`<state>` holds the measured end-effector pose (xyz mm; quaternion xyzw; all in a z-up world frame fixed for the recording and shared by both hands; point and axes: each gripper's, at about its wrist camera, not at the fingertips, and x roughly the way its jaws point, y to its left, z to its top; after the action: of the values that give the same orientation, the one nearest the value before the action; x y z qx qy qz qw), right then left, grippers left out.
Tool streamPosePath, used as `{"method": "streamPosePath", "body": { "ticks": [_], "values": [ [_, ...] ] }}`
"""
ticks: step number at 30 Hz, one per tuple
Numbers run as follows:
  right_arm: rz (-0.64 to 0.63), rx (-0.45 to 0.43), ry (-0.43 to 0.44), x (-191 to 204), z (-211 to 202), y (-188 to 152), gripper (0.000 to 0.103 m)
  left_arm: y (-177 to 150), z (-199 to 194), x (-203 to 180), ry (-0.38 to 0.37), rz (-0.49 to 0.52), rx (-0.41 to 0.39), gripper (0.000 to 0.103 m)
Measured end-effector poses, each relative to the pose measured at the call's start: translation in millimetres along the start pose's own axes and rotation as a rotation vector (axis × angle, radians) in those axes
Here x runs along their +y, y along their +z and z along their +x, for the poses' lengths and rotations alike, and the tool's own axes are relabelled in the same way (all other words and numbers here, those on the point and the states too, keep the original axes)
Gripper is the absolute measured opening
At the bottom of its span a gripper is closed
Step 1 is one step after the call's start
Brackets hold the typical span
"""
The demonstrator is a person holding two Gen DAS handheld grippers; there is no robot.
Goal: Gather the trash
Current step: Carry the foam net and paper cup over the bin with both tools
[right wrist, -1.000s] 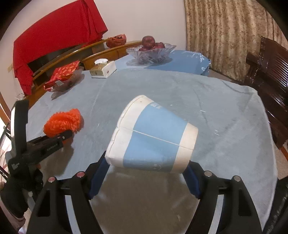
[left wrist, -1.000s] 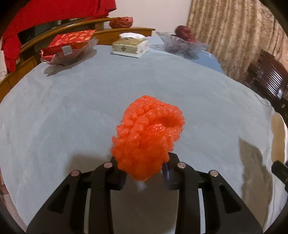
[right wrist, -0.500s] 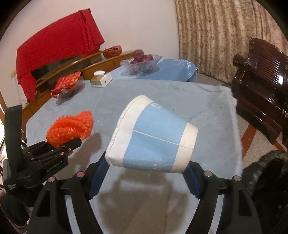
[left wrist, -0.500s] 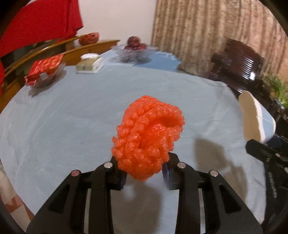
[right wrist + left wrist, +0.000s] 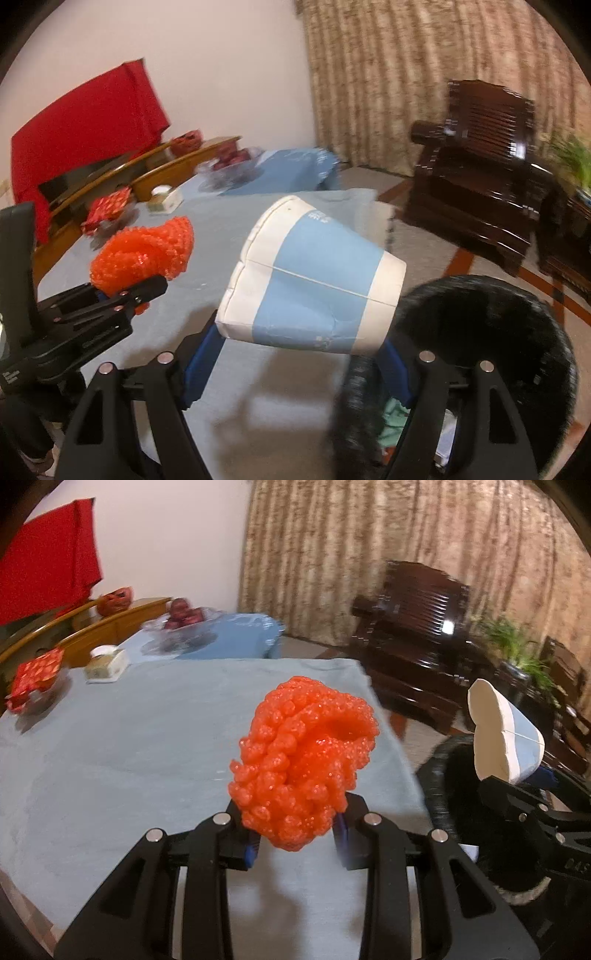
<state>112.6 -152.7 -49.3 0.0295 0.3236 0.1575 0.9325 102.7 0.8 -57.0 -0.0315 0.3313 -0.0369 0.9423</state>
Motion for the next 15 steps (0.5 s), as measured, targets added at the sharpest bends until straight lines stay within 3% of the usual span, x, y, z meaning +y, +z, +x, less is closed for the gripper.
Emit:
{"method": "streamPosePath", "body": {
  "ticks": [15],
  "values": [
    [0.098,-0.044,-0.216,-102.6,-67.5,-25.3,0.075,2.3,12.5,-136.7,-0.218,0.190,0.008,0.032]
  ]
}}
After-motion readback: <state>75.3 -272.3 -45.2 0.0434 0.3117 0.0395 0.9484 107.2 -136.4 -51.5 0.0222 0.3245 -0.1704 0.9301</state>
